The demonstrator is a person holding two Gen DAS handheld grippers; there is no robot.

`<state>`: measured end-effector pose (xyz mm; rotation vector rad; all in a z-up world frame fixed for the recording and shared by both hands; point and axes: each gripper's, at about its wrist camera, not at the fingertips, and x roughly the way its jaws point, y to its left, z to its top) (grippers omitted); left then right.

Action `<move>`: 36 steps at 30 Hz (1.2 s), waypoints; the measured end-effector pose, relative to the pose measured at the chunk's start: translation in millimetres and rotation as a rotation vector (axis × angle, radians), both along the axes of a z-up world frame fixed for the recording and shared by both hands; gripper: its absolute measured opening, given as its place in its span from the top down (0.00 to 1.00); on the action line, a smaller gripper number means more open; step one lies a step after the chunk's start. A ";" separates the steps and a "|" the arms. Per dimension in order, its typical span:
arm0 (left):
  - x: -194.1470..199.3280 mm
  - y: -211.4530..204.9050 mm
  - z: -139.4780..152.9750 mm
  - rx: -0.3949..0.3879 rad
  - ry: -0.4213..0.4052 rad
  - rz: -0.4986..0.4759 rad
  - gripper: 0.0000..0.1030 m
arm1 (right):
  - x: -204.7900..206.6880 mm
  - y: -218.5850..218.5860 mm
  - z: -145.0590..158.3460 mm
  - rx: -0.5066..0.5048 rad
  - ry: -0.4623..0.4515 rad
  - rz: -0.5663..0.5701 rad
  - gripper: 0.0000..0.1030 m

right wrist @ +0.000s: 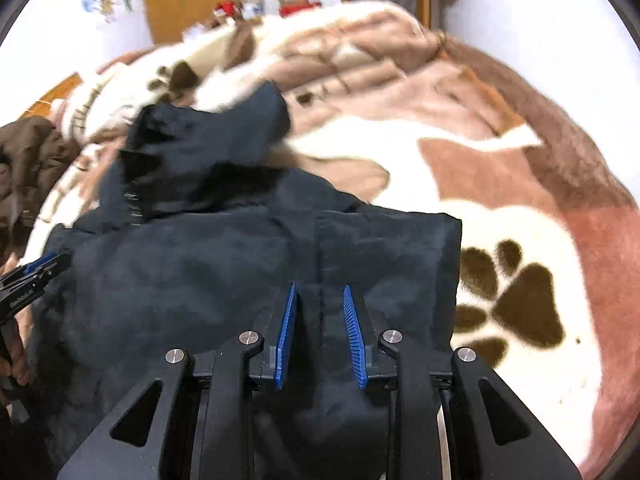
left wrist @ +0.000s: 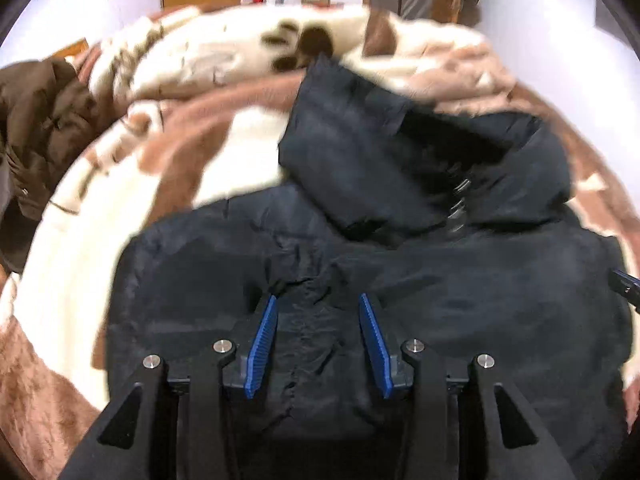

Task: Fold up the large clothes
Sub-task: 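Open the right tool to release the sleeve and lift away, then move the left and right tools to the jacket's two side edges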

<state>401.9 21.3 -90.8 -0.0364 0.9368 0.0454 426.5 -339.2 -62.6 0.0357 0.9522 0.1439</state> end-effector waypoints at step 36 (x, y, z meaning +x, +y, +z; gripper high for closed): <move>-299.5 -24.7 92.0 -0.038 -0.093 -0.042 0.54 | -298.5 6.0 70.9 0.065 -0.124 0.037 0.59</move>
